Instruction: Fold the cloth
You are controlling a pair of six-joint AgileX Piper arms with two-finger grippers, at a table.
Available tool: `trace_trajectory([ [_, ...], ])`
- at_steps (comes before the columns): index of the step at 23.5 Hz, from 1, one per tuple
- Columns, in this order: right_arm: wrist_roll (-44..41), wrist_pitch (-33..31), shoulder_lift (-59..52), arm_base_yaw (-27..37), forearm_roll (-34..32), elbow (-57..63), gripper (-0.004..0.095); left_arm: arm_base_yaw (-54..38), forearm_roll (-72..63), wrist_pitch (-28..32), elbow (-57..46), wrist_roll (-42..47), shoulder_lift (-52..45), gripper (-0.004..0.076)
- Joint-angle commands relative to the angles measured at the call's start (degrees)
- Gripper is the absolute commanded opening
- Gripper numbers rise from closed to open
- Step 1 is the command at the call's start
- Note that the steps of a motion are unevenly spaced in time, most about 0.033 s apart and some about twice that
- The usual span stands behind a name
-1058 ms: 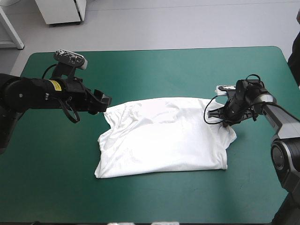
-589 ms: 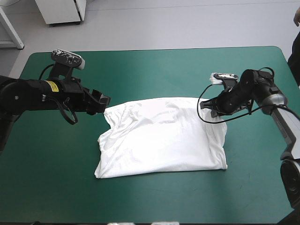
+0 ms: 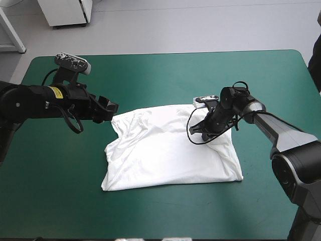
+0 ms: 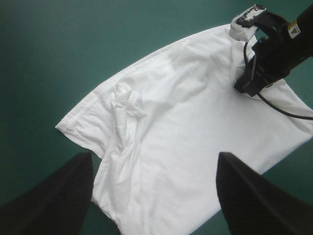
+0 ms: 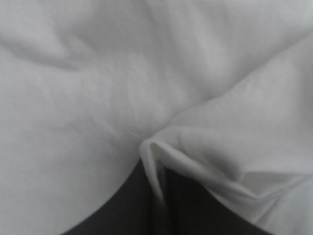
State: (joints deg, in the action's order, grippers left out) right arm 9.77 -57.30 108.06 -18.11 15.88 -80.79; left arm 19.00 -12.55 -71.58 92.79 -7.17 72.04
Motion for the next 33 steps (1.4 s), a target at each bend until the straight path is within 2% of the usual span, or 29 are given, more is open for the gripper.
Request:
trace_trajectory([
  [1,1.3,-3.2,-2.4,0.3,-3.4,-4.4,0.0171,0.3,-0.6,-2.3,1.9,0.2,-1.5,0.051],
  [5,0.4,-7.8,-3.1,0.3,-3.0,-10.9,0.0506,0.3,1.4,-2.3,1.9,0.2,-1.9,0.051],
  [8,-0.6,-9.2,-5.3,0.3,-3.0,-13.8,0.0641,0.3,3.3,-2.3,1.9,0.5,-2.3,0.051],
  [11,-0.6,-10.8,-8.6,0.3,-3.8,-14.2,0.0638,0.3,5.3,-2.3,1.8,1.8,-3.3,0.051],
  [16,-5.0,-13.3,-17.0,0.3,-12.0,-14.1,0.0636,0.3,6.2,-2.3,-0.5,4.0,-6.5,0.051],
  [21,-10.8,-14.2,-34.8,0.3,-21.3,-4.5,0.0635,0.3,6.3,-2.4,-18.3,6.2,-15.3,0.051],
  [27,-13.8,-14.2,-49.2,0.3,-22.7,9.7,0.0635,0.3,7.3,-2.1,-37.0,5.9,-16.0,0.0516],
  [33,-14.1,-13.9,-50.0,0.3,-23.0,14.7,0.0635,0.3,5.7,6.9,-43.6,5.3,-8.4,0.0538],
])
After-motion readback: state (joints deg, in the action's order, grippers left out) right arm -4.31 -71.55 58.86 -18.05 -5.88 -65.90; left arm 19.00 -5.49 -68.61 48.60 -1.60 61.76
